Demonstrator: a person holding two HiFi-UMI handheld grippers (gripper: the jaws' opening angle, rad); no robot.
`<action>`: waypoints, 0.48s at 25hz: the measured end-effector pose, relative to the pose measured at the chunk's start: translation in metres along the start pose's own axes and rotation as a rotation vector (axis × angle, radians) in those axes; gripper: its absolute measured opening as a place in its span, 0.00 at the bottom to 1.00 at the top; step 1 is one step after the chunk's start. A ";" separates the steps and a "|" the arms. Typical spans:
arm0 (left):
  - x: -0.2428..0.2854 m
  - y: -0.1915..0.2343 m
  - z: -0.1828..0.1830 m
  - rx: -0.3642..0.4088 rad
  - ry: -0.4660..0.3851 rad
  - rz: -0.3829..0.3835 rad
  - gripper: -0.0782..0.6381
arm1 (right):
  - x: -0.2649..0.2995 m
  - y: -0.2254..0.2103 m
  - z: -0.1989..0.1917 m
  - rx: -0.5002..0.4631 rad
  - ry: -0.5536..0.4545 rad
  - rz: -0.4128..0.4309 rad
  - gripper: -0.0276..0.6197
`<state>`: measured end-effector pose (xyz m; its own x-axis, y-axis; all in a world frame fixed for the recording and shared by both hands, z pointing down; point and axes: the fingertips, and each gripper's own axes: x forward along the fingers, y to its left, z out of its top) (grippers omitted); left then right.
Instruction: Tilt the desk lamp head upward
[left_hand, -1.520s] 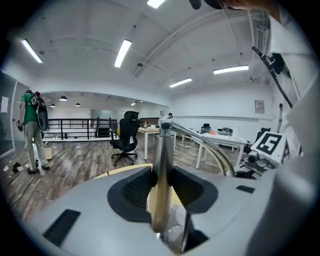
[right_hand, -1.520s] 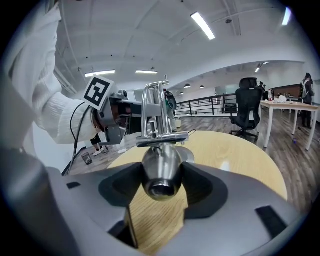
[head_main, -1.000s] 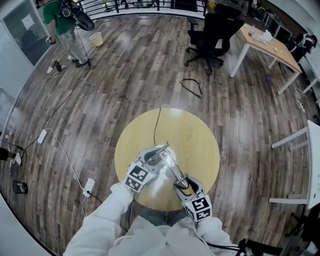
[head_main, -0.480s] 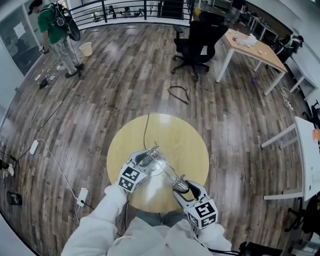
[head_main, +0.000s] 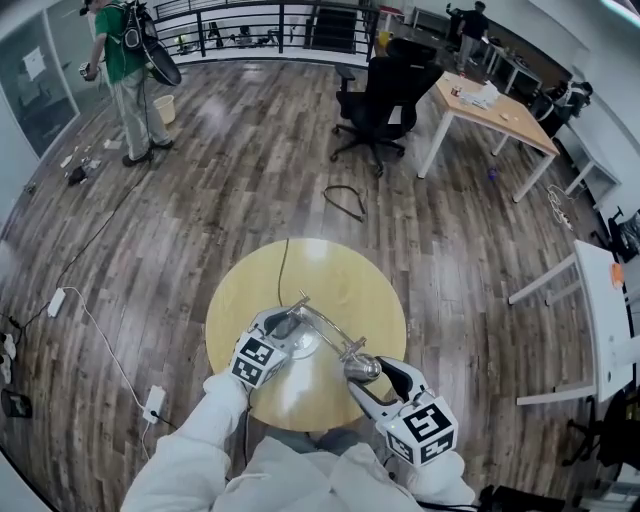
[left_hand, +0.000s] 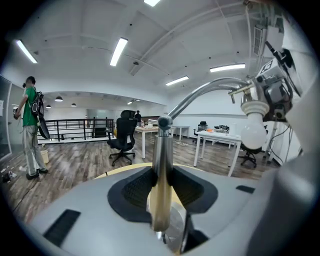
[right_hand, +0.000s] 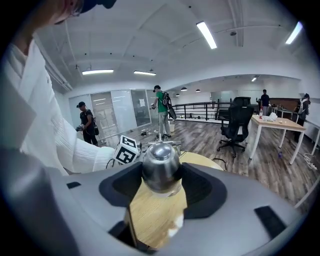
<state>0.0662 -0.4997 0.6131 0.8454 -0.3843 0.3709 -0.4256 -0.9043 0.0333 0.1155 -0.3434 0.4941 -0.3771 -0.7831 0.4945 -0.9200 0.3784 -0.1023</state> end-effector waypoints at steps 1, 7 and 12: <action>0.000 0.000 -0.002 -0.001 0.001 -0.005 0.29 | -0.002 0.001 0.008 -0.006 0.004 0.001 0.44; -0.003 0.002 0.000 0.008 -0.019 -0.003 0.29 | -0.005 0.008 0.058 -0.041 0.034 0.001 0.44; -0.003 0.005 -0.006 0.006 -0.026 -0.009 0.29 | 0.004 0.013 0.097 -0.081 0.085 0.012 0.44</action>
<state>0.0594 -0.5019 0.6180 0.8572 -0.3808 0.3466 -0.4163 -0.9087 0.0312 0.0912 -0.3894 0.4109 -0.3742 -0.7352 0.5652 -0.9027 0.4284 -0.0404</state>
